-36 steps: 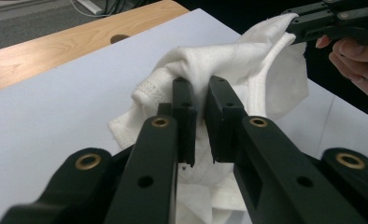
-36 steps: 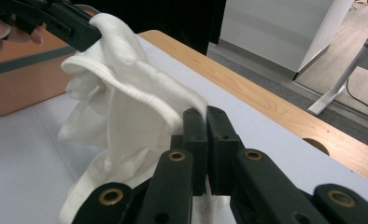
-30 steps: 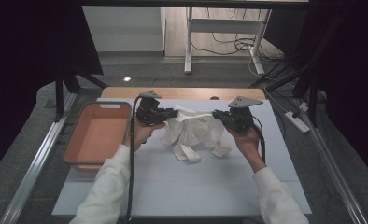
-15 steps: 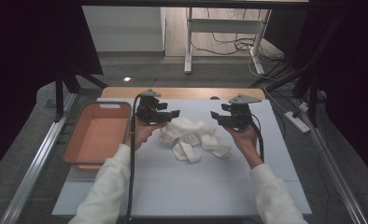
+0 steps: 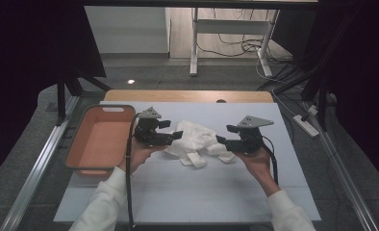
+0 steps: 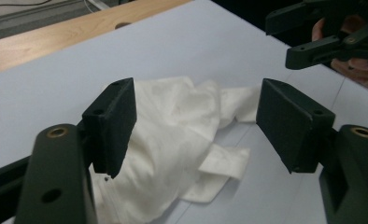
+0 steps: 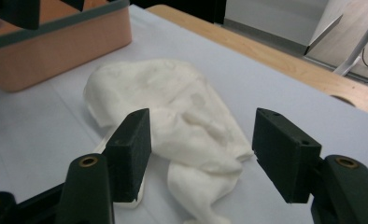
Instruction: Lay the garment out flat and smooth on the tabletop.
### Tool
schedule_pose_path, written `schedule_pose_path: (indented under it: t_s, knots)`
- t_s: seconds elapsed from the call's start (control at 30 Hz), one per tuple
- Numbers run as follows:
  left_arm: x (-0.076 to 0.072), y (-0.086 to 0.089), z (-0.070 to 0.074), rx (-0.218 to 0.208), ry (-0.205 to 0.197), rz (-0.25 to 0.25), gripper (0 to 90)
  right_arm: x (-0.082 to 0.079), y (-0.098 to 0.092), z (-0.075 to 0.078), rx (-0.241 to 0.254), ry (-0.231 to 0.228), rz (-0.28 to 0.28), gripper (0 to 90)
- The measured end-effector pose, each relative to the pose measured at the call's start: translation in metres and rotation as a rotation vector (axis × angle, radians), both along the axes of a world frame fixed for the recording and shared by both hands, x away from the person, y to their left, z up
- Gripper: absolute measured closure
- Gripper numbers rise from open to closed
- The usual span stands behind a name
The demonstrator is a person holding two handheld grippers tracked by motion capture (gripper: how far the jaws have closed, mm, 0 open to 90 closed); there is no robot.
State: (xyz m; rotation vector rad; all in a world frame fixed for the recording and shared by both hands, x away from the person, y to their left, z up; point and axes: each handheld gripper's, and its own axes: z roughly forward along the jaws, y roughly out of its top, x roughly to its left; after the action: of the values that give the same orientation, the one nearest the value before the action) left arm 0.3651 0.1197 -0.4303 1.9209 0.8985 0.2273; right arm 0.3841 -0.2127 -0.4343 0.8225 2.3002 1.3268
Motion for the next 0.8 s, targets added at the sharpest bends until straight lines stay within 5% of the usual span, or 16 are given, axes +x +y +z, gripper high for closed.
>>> schedule_pose_path:
  t_s: [0.3, 0.8]
  knots:
    - [-0.006, -0.002, -0.021, 0.067, 0.021, 0.010, 29.4, -0.009, -0.001, -0.022, -0.023, 0.042, 0.014, 37.6]
    - [-0.021, -0.005, -0.043, 0.150, 0.046, -0.007, 30.8, -0.015, 0.000, -0.036, -0.064, 0.056, 0.036, 38.9]
